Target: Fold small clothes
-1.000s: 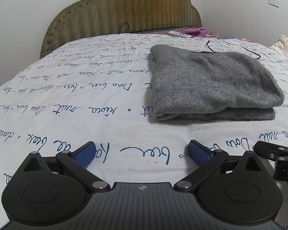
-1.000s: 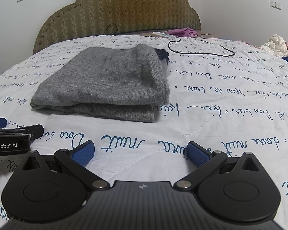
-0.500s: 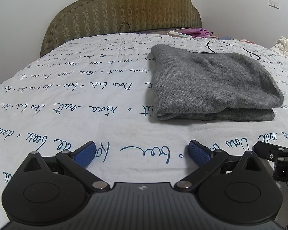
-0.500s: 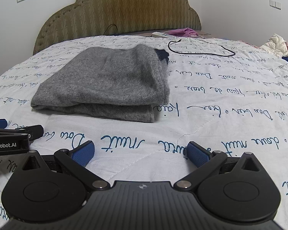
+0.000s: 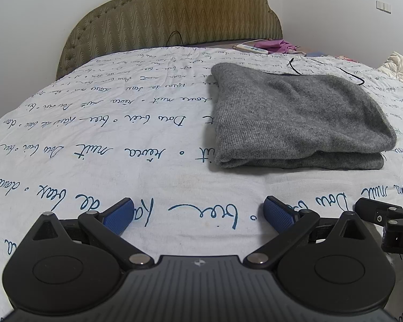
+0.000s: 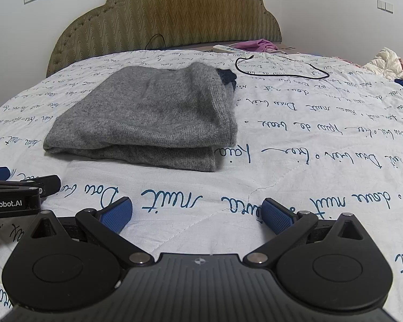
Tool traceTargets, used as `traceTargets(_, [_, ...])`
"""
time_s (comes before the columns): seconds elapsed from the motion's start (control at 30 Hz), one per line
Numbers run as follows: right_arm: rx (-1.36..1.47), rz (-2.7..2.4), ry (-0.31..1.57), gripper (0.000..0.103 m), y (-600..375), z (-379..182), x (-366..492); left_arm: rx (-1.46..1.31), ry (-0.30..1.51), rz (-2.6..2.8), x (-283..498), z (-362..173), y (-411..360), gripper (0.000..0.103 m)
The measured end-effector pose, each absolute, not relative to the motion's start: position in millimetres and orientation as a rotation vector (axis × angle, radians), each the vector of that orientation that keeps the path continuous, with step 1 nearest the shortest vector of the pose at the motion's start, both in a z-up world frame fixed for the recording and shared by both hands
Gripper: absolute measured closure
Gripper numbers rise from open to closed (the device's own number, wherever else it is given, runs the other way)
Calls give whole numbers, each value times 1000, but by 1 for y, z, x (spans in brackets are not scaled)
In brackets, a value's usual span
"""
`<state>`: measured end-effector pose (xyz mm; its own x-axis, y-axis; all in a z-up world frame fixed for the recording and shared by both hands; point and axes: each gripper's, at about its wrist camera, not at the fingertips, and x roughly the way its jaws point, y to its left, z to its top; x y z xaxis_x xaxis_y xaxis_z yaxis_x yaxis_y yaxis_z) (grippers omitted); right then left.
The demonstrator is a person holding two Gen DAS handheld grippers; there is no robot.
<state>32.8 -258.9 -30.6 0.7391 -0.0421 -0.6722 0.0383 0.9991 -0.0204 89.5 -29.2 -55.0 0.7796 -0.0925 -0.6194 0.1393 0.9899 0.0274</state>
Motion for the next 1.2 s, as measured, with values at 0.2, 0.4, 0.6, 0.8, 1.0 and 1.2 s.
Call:
traceTargets(0.2, [-5, -44, 737, 0, -259, -31, 33, 76, 664, -123, 89, -55, -29, 0])
traceTargets(0.4, [-5, -44, 737, 0, -259, -31, 33, 74, 664, -119, 87, -54, -29, 0])
traceTargets(0.6, [-8, -43, 738, 0, -258, -31, 33, 61, 666, -119, 85, -54, -27, 0])
traceTargets(0.8, [-33, -35, 741, 0, -253, -31, 33, 59, 665, -118, 85, -54, -27, 0])
traceTargets(1.0, [-29, -31, 741, 0, -255, -31, 33, 60, 667, -119, 85, -54, -27, 0])
traceTargets(1.2, [-22, -31, 740, 0, -255, -31, 33, 55, 671, -121, 85, -55, -27, 0])
